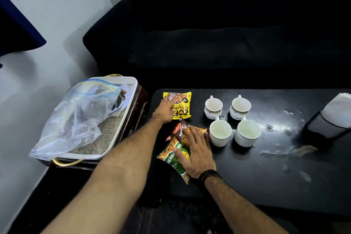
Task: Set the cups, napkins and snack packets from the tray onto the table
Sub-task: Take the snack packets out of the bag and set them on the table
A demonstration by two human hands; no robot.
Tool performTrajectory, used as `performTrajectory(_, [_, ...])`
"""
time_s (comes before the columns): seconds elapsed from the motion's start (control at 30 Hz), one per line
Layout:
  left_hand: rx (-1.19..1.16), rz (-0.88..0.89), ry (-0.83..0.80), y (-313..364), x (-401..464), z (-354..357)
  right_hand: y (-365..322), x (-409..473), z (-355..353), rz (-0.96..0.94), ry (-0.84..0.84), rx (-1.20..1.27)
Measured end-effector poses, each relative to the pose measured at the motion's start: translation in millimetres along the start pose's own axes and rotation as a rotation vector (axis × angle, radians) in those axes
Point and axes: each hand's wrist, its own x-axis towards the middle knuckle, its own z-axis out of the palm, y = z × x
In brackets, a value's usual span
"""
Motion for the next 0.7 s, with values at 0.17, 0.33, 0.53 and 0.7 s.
performTrajectory(0.17, [-0.02, 0.024, 0.04, 4, -2, -1, 0, 1, 0, -0.001, -0.004, 0.002])
performTrajectory(0.33, [-0.419, -0.133, 0.546, 0, -61, 18, -4, 1, -2, 0.001, 0.048, -0.047])
performTrajectory(0.53, [-0.08, -0.085, 0.894, -8, -164, 71, -14, 3, -1, 0.078, 0.072, -0.097])
performTrajectory(0.7, [-0.079, -0.11, 0.662, -2, -200, 109, -43, 1, 5, 0.22, 0.057, -0.085])
